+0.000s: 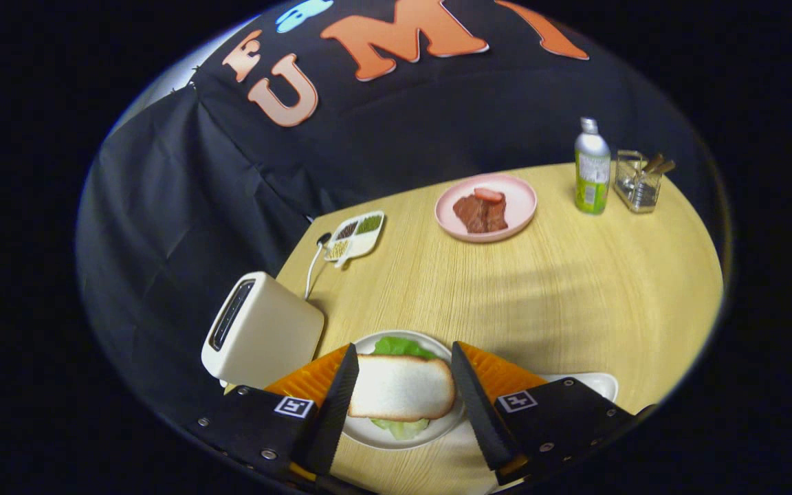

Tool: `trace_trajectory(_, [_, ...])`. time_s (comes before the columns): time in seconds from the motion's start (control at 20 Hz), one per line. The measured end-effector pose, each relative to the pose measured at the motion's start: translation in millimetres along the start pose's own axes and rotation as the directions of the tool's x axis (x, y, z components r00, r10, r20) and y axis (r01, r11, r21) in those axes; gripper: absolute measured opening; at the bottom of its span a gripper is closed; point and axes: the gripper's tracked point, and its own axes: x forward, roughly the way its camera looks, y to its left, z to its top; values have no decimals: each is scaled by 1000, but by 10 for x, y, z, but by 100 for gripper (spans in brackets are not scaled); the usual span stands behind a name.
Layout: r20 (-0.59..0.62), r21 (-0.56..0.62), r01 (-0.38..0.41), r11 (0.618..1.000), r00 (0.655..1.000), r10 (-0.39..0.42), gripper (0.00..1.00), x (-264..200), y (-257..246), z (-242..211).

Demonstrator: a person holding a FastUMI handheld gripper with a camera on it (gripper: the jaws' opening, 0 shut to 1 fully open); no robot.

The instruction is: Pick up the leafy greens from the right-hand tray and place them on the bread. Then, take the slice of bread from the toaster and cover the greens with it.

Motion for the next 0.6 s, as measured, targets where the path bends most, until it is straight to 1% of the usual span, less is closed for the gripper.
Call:
trace_trajectory(0.15, [152,-88,37,995,988,-23,88,-336,71,504])
trace_trajectory(0.25, [265,-121,64,991,964,-30,94,-606,158,887])
trace_trajectory(0.3, [310,-125,94,988,949,-51,97,-747,177,1058])
trace_trajectory(0.35, [361,-123,128,984,930,-76,96,-906,195,1225])
trace_trajectory(0.4, [421,-130,148,980,903,-81,97,-1066,261,1414])
trace_trajectory(0.6, [604,-157,256,954,789,-113,97,-1602,445,2004])
